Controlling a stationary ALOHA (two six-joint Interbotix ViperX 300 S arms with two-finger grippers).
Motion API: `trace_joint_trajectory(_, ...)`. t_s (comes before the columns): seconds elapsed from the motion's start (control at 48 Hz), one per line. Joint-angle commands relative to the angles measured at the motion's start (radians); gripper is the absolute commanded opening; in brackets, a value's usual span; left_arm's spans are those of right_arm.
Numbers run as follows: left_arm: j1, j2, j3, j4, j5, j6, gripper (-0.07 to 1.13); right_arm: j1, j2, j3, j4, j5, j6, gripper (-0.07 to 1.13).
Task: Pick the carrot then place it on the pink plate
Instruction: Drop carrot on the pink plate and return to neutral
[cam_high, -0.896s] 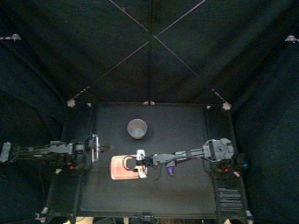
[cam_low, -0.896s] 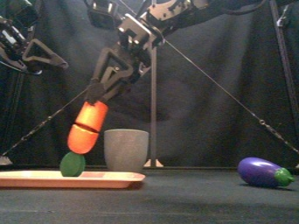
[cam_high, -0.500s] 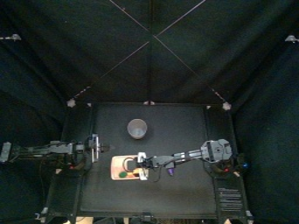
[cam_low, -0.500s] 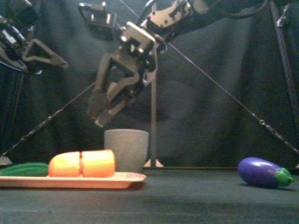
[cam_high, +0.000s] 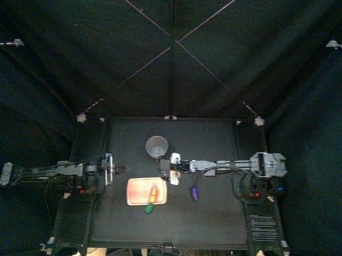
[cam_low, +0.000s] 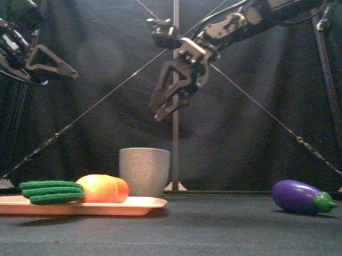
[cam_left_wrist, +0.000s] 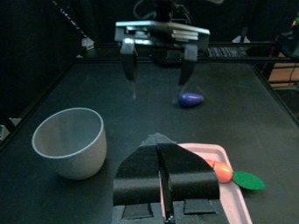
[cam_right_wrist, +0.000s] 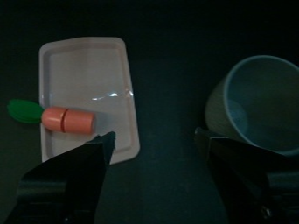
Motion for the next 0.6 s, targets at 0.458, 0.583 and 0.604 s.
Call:
trace_joint_trajectory(0.458, 0.017, -0.003, -0.034, 0.003, -0.012, 0.002, -0.03, 0.014, -0.747, 0.534, 0.021, -0.388, 0.002, 1.04)
trace_joint_trajectory(0.583, 0.023, -0.008, -0.041, 0.003, -0.021, 0.002, -0.03, 0.02, -0.862, 0.586, 0.021, -0.39, 0.002, 1.04)
trace_joint_trajectory(0.604, 0.025, -0.009, -0.043, 0.003, -0.023, 0.003, -0.03, 0.02, -0.876, 0.594, 0.021, -0.388, 0.002, 1.04)
